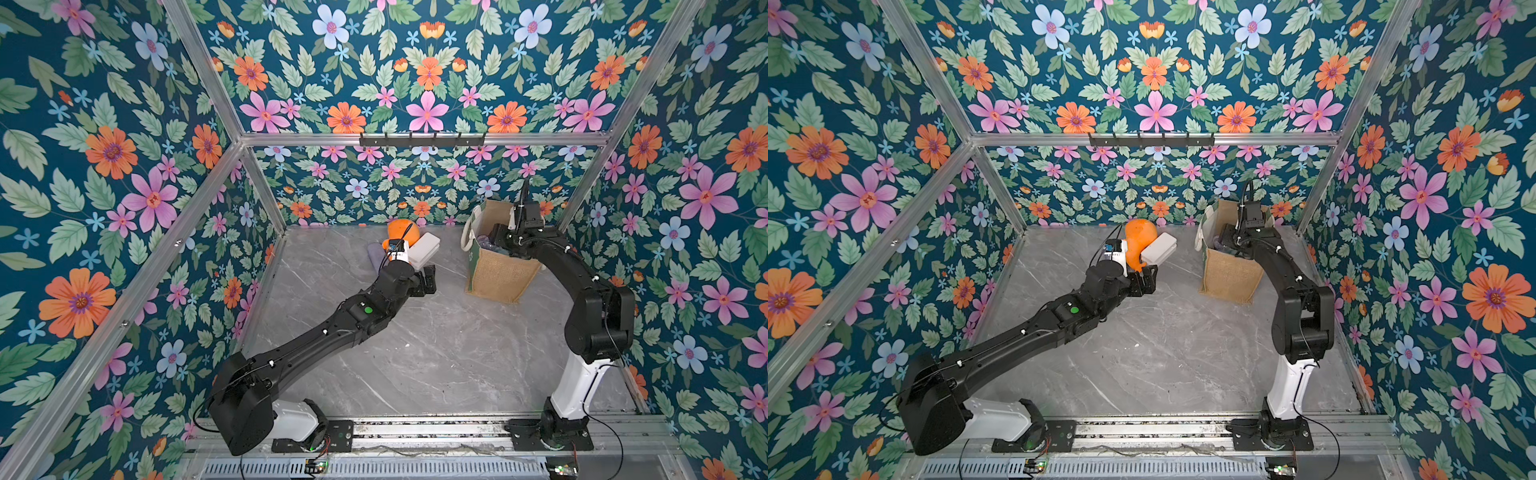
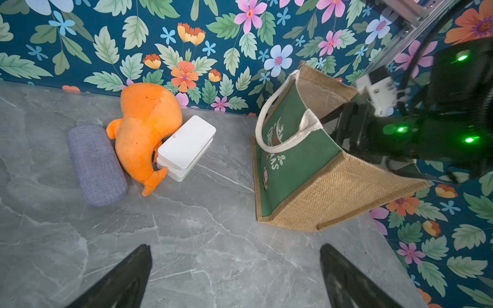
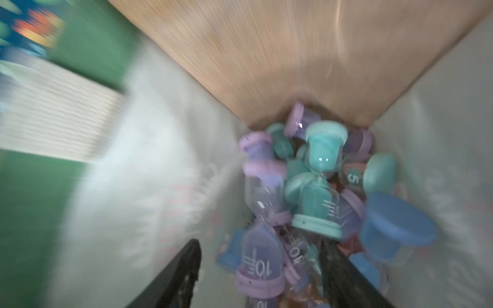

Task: Put the hourglass into the canvas bag
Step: Place the hourglass in the canvas bag, then reset both arms

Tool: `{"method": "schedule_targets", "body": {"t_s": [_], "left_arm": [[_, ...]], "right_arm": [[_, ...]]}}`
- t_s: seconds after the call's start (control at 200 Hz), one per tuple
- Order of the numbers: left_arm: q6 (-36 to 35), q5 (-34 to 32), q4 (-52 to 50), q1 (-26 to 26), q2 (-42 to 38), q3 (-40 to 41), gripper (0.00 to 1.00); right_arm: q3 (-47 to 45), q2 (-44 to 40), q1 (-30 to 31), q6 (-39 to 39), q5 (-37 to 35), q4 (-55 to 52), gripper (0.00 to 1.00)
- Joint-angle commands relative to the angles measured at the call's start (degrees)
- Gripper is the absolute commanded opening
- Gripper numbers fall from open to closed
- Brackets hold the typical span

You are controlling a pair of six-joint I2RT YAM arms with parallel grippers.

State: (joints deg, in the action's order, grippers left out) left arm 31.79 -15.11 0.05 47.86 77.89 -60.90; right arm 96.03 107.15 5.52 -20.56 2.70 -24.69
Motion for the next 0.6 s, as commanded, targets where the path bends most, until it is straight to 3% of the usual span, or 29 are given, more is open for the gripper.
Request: {"method": "schedule_targets", "body": {"t_s": [0.0, 0.16, 0.27, 0.49, 0.595], "left_arm": [[-0.8, -1.6, -0.1, -0.5, -1.3, -0.4, 1.00], [-2.9, -3.8, -1.8, -3.2, -4.1, -0.1, 1.00], [-2.8, -3.2, -4.0, -9.7, -7.1, 1.9, 1.00], [-3.9, -3.2, -5.9, -26.2, -10.7, 9.5, 1.00], [-4.8, -8.0, -5.0, -31.4, -9.6, 13.1, 1.00]], "right_arm": [[2.9, -3.0, 0.0, 0.7, 1.6, -1.1, 0.77], [5.5, -9.3, -0.2, 0.3, -1.0, -6.6, 0.88], [3.2, -17.1, -0.1, -0.4, -6.7, -10.8, 0.99], [-16.7, -37.7, -0.1, -4.1, -22.2, -13.2, 0.99], [-30.6, -48.2, -0.1, -6.2, -28.2, -10.0, 0.99]]}}
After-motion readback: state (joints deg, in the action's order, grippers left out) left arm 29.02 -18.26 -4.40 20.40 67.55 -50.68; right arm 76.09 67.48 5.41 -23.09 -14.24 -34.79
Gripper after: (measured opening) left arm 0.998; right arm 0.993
